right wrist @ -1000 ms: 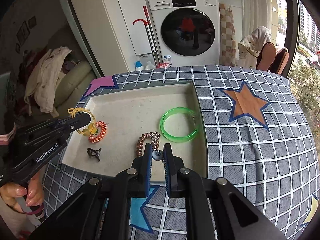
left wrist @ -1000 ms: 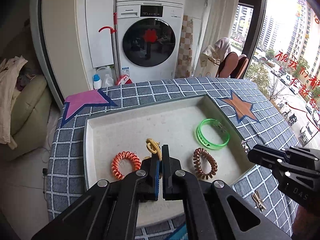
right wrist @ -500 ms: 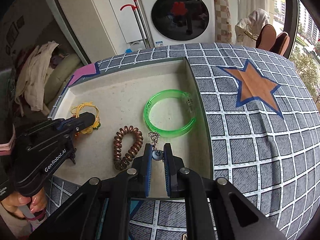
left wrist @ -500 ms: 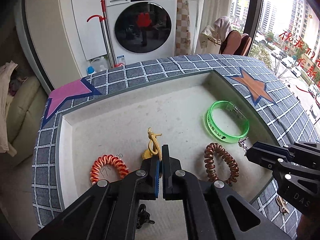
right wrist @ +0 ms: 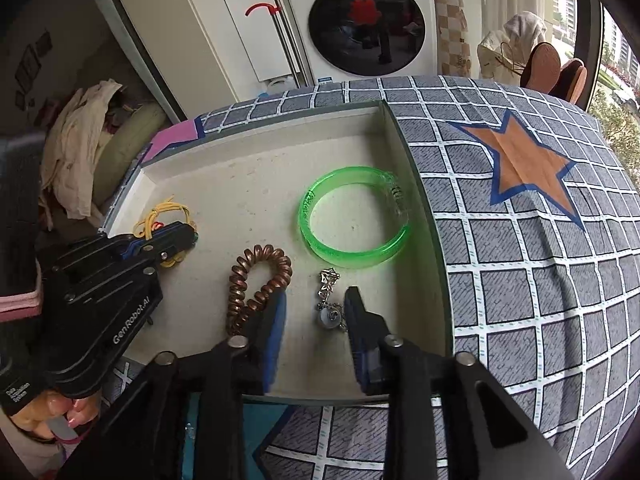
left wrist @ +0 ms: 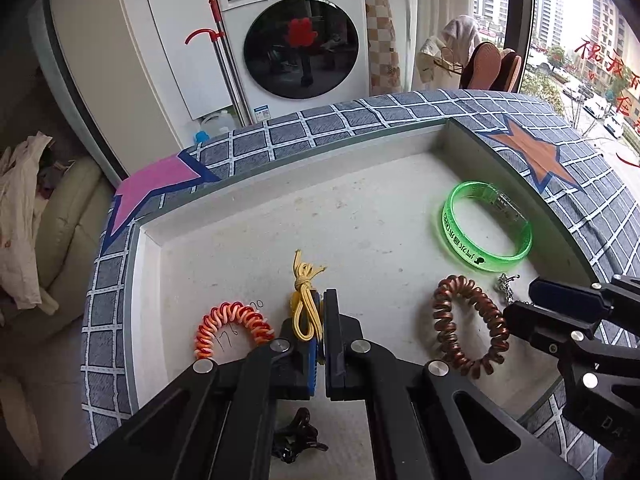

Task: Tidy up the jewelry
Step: 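Carry the yellow cord and silver charm into the white tray, open both tools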

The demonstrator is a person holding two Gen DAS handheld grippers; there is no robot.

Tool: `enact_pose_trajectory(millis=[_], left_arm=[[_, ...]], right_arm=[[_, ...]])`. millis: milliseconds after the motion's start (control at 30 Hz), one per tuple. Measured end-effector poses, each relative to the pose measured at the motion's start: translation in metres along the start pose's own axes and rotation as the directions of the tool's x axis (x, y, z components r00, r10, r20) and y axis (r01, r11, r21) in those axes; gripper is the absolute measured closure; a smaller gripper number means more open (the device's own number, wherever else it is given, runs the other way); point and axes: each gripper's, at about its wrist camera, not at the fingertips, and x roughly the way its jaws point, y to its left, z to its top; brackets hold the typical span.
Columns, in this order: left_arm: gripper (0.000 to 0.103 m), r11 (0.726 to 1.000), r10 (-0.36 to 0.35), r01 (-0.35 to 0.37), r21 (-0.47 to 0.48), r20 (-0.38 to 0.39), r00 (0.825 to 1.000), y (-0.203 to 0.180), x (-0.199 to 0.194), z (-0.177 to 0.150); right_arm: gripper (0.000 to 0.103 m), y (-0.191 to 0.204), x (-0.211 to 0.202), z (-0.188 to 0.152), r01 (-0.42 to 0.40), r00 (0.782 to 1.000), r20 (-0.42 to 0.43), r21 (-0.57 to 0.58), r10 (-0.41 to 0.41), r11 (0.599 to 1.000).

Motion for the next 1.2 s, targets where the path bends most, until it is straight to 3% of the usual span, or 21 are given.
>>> enact_pose_trajectory(millis=[67, 333, 600, 1100, 1133, 1200], left_arm=[[0.082, 1.000, 0.008, -0.008, 0.003, -0.003, 1.000, 0.000, 0.000, 0.000], [0.082, 1.000, 0.031, -0.031, 0.005, 0.010, 0.999, 0.002, -0.007, 0.001], [0.082, 0.999, 0.039, -0.039, 0.006, 0.032, 0.999, 0.003, -0.017, 0.004], [0.081, 0.998, 0.038, -0.036, -0.054, 0.051, 0.998, 0.014, -0.026, 0.009], [0.079, 0.998, 0.035, -0.031, -0.063, 0.052, 0.998, 0.016, -0.026, 0.009], [0.000, 0.996, 0.044, -0.040, -0.080, 0.048, 0.998, 0.020, -0.028, 0.010]], right_arm=[[0.051, -0.001, -0.012, -0.001, -0.024, 0.999, 0.041, 0.027, 0.023, 0.999], [0.051, -0.015, -0.056, -0.013, -0.059, 0.989, 0.138, 0.109, 0.044, 0.992], [0.049, -0.034, -0.077, -0.027, -0.074, 0.987, 0.154, 0.173, 0.047, 0.982], [0.049, -0.036, -0.085, -0.044, -0.072, 0.988, 0.144, 0.181, 0.046, 0.981], [0.049, -0.036, -0.085, -0.044, -0.072, 0.989, 0.143, 0.180, 0.047, 0.981], [0.049, -0.035, -0.085, -0.045, -0.068, 0.989, 0.141, 0.175, 0.043, 0.982]])
